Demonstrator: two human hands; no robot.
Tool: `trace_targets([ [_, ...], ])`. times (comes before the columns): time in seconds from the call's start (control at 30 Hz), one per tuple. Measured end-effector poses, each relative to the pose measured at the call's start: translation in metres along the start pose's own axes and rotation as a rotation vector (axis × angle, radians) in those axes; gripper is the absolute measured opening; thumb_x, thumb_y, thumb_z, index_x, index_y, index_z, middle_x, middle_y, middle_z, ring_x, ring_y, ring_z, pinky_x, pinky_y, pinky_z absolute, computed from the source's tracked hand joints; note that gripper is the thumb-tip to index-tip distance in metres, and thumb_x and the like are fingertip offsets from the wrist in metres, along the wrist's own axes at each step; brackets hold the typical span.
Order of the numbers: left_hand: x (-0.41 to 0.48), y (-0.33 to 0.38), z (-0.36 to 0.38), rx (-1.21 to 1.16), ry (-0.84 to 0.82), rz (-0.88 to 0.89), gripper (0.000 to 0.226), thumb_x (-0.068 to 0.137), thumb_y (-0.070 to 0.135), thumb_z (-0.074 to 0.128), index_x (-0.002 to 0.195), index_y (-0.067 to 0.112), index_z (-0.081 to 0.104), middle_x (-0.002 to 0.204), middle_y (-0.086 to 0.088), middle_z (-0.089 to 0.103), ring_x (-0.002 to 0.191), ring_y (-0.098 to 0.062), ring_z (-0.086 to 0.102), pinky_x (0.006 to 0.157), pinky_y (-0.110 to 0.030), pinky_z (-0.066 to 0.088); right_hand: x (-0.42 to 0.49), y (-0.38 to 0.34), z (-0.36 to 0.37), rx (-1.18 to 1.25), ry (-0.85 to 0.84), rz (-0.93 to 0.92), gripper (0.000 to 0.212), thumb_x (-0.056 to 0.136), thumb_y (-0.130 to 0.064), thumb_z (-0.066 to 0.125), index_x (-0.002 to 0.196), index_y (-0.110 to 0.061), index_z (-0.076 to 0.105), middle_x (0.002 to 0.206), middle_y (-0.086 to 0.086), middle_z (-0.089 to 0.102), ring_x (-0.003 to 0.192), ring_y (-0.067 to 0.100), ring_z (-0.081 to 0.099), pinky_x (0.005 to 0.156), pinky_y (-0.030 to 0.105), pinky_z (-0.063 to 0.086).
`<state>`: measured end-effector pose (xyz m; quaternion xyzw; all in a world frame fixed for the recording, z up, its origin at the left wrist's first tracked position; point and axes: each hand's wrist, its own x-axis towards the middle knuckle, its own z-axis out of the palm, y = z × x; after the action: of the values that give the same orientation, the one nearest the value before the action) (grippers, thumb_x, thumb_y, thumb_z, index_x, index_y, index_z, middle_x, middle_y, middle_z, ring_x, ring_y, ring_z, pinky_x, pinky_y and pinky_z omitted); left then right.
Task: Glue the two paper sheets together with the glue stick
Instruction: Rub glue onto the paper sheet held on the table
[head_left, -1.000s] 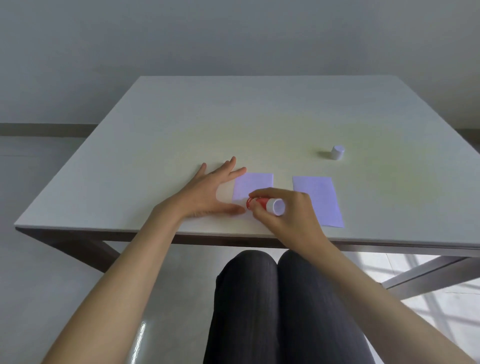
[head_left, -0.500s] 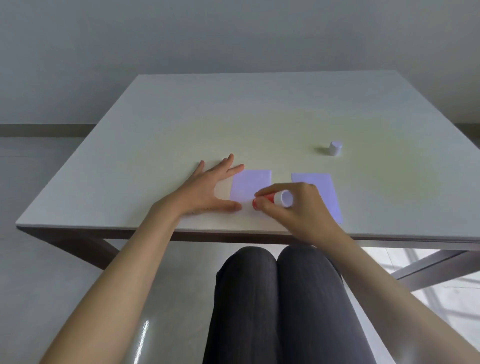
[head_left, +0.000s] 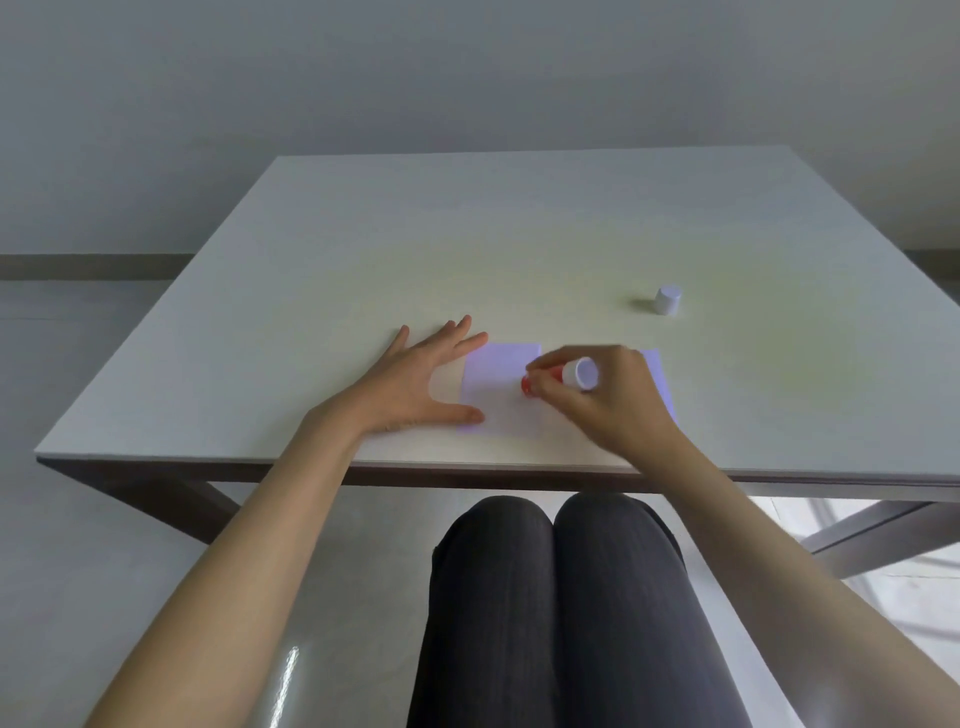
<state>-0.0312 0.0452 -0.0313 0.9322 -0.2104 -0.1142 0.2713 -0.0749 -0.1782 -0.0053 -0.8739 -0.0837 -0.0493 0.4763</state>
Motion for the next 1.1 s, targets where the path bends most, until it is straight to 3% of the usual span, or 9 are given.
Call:
trace_targets([
  [0.07,0.0,0.001,0.0,-0.02,-0.001,0.007,0.088,0.076,0.043,0.071,0.146,0.037,0.018,0.156,0.021,0.015,0.142,0.008,0.001,0.118,-0.039,-0.013,0.019,0.0,-0.004,0.02,0.082,0.058,0.013,0.079,-0.021,0.064,0.071,-0.02,0.074,0.068,-0.008,0.073,0.062,0.007,0.06,0.059,0.02,0.042],
  [0.17,-0.001,0.001,-0.001,-0.025,0.004,0.004,0.09,0.077,0.043,0.071,0.147,0.035,0.015,0.155,0.021,0.02,0.143,0.006,0.002,0.118,-0.04,-0.012,0.03,-0.005,0.003,0.003,0.145,0.039,0.016,0.08,-0.022,0.061,0.071,-0.016,0.073,0.07,-0.003,0.074,0.068,0.01,0.066,0.068,0.028,0.05],
  [0.33,0.002,-0.001,0.003,0.04,0.032,0.01,0.084,0.077,0.047,0.069,0.147,0.037,0.022,0.156,0.022,0.011,0.143,0.005,0.002,0.117,-0.034,-0.012,0.002,-0.02,0.041,-0.162,0.029,-0.181,0.015,0.077,-0.03,0.064,0.081,-0.018,0.072,0.077,0.003,0.073,0.071,0.024,0.063,0.065,0.037,0.052],
  [0.47,0.0,0.0,0.001,-0.006,0.005,0.017,0.087,0.076,0.049,0.069,0.147,0.039,0.019,0.153,0.027,0.012,0.14,0.01,-0.001,0.117,-0.035,-0.013,0.019,-0.012,0.029,-0.069,0.008,-0.097,0.014,0.077,-0.03,0.066,0.078,-0.018,0.073,0.071,0.005,0.073,0.069,0.024,0.064,0.067,0.039,0.053],
  [0.63,-0.001,-0.004,0.001,-0.061,-0.025,-0.059,0.087,0.074,0.05,0.069,0.144,0.049,0.016,0.159,0.013,0.008,0.146,-0.011,-0.013,0.118,-0.043,-0.012,0.031,-0.001,0.007,-0.033,0.187,0.026,0.02,0.077,-0.03,0.071,0.092,-0.018,0.071,0.068,-0.008,0.07,0.062,0.005,0.059,0.062,0.008,0.044],
  [0.8,-0.001,-0.007,0.001,-0.064,-0.042,0.017,0.084,0.071,0.052,0.07,0.143,0.042,0.027,0.153,0.029,0.017,0.141,0.012,-0.006,0.118,-0.041,-0.014,0.007,-0.013,-0.003,0.405,0.284,0.114,0.022,0.078,-0.022,0.073,0.097,-0.011,0.067,0.068,-0.003,0.068,0.053,0.009,0.063,0.056,0.023,0.054],
  [0.93,-0.002,0.002,-0.004,-0.085,-0.031,0.021,0.078,0.076,0.046,0.069,0.137,0.052,0.021,0.153,0.029,0.01,0.143,0.008,0.001,0.118,-0.043,-0.011,-0.015,-0.025,0.001,0.898,0.23,0.287,0.018,0.087,-0.016,0.064,0.102,-0.006,0.064,0.076,0.005,0.065,0.051,0.015,0.056,0.052,0.022,0.049],
  [1.0,-0.004,0.015,-0.007,-0.229,0.086,0.045,0.074,0.077,0.043,0.067,0.139,0.044,0.027,0.154,0.023,0.018,0.143,0.003,0.015,0.12,-0.042,-0.001,-0.02,-0.029,0.004,1.254,0.114,0.453,0.017,0.091,-0.019,0.058,0.103,-0.007,0.061,0.08,0.006,0.065,0.05,0.014,0.052,0.052,0.021,0.047],
  [1.1,-0.009,0.05,-0.006,-0.623,0.31,0.128,0.044,0.083,0.031,0.067,0.125,0.034,0.057,0.135,0.014,0.055,0.128,0.003,0.045,0.114,-0.028,0.031,-0.022,-0.035,0.01,1.58,-0.008,0.646,0.021,0.091,-0.024,0.057,0.101,-0.006,0.061,0.076,0.007,0.067,0.048,0.013,0.053,0.049,0.021,0.049],
])
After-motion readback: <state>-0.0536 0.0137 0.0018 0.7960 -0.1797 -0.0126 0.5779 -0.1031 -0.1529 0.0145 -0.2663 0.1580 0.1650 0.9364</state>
